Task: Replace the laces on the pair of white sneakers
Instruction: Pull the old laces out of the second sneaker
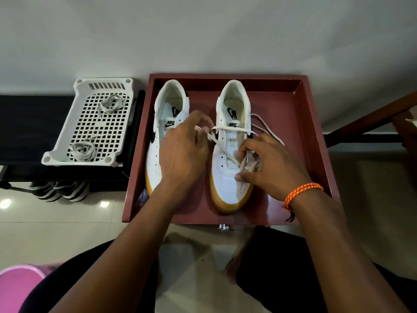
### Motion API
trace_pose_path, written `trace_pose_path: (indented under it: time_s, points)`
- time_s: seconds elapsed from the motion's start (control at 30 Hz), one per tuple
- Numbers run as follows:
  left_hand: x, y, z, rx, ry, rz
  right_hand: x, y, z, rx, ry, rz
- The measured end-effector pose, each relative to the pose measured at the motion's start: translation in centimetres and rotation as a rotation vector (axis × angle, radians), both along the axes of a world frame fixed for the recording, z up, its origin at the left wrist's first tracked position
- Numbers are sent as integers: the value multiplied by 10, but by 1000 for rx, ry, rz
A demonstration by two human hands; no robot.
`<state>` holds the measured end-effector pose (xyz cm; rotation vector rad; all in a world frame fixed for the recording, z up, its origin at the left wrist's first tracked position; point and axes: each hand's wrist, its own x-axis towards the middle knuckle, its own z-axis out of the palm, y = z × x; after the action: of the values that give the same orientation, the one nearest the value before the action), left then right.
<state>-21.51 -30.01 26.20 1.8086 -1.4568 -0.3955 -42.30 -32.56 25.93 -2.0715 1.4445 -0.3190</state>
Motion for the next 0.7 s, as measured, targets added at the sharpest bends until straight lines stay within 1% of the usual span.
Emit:
trace_pose_path:
  time_s: [0.07, 0.13, 0.17, 0.2, 0.27, 0.33, 0.4, 0.47, 0.5, 0.57, 0.63, 0.7]
  points:
    - [-4, 3, -3, 82, 45, -163, 0, 0, -1, -7, 13, -2]
    - [-14, 8, -7, 228, -70, -311, 1, -1, -1, -17, 27, 7]
    - [-19, 10, -10, 283, -140, -350, 1, -1, -1, -21, 33, 11]
    - [-24, 11, -12, 303, -187, -360, 2, -1, -1, -21, 40, 15]
    - [-26, 10, -15, 251, -219, -339, 1, -1, 0, -15, 45, 19]
    - [-20, 7, -12, 158, -167, -284, 0, -1, 0, -5, 39, 19]
    - [-10, 3, -7, 63, -100, -174, 0, -1, 0, 2, 20, 20]
    - [-5, 2, -4, -1, -62, -73, -1, -1, 0, 0, 6, 12]
    - [-5, 2, -4, -16, -61, -57, -1, -1, 0, -2, 9, 8]
    - [-7, 2, -5, 11, -74, -110, 0, -1, -1, -3, 17, 6]
    - [-12, 5, -10, 109, -95, -248, 1, -1, -1, -10, 22, 6]
    - [-19, 8, -14, 216, -172, -353, 1, -1, -1, -21, 24, 9]
